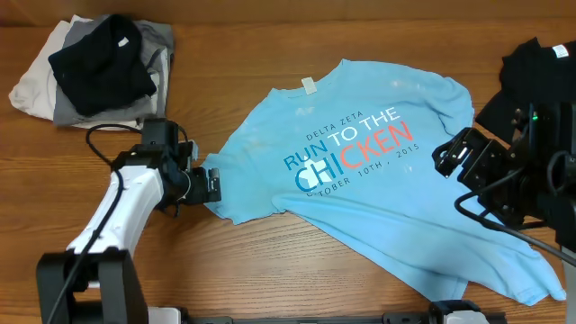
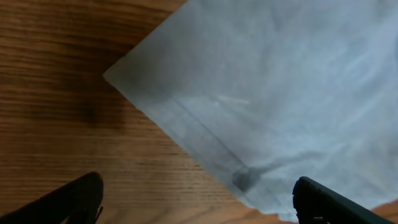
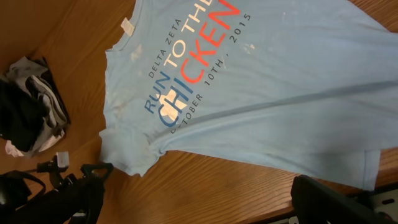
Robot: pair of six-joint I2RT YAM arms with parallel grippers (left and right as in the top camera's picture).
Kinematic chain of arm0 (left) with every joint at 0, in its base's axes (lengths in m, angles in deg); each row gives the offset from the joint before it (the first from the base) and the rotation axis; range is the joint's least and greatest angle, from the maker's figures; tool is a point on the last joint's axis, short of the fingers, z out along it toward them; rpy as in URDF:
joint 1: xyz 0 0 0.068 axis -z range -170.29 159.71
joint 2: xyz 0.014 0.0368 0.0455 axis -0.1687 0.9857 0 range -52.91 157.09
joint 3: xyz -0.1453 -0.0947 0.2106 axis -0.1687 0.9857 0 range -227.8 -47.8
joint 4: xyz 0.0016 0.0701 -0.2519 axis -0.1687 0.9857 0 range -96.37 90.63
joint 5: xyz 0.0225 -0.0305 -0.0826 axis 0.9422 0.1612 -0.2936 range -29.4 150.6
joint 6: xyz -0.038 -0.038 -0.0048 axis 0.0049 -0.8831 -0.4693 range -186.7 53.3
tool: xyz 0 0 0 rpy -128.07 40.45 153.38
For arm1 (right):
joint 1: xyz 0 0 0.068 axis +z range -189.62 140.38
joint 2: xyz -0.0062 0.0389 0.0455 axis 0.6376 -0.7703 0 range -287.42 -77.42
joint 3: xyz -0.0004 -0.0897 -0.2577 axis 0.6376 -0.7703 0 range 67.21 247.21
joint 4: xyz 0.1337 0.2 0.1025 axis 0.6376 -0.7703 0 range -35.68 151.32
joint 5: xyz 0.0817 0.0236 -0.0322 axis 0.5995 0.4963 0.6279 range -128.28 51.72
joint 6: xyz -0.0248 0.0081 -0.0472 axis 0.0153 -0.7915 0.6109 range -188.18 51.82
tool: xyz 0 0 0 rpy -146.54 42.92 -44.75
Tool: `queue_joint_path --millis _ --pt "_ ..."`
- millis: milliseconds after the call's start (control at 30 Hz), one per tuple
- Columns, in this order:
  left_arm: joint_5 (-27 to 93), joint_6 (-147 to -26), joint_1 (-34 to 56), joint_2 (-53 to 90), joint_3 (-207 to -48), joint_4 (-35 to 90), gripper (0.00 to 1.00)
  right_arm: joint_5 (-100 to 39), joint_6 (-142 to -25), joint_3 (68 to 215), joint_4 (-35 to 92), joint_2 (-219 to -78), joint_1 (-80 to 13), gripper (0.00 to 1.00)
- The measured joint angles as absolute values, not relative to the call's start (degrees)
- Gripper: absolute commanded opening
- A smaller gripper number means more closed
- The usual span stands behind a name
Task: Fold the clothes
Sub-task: 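Grasp the T-shirt's left hem corner with the left gripper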
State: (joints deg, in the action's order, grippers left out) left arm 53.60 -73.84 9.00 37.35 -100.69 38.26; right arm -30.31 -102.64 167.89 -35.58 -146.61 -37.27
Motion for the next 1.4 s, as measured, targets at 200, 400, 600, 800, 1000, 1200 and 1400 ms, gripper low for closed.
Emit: queue_joint_path --millis 200,400,600,800,1000,1200,1400 --pt "56.6 -73.8 11.0 41.5 -100.8 36.3 1.0 -30.5 -102.5 167.9 -35.8 -148.6 -37.3 1.0" --pt "59.2 -73.8 13.1 42.3 -100.9 34.3 1.0 -30.9 -101.9 165.0 -35.7 -148.9 -37.3 1.0" --pt "59.2 -73.8 13.2 42.3 -101.0 32.9 0.93 -30.8 -101.6 162.0 -34.6 -149.1 -37.3 1.0" --pt "59.4 -73.8 13.2 45.4 -101.2 32.8 0.92 -30.8 -101.6 161.6 -33.8 -149.1 -37.3 1.0" --pt "61.2 -73.5 13.4 46.9 -102.3 32.8 0.62 -30.9 -101.5 161.6 -33.8 -149.1 -37.3 1.0" --pt "61.1 -74.3 13.4 47.5 -102.9 31.6 0.04 -30.8 -101.5 161.6 -33.3 -149.1 -37.3 1.0" --pt "61.4 -78.2 12.5 47.5 -103.0 31.2 0.04 -30.8 -101.5 161.6 -33.3 -149.1 -37.3 1.0"
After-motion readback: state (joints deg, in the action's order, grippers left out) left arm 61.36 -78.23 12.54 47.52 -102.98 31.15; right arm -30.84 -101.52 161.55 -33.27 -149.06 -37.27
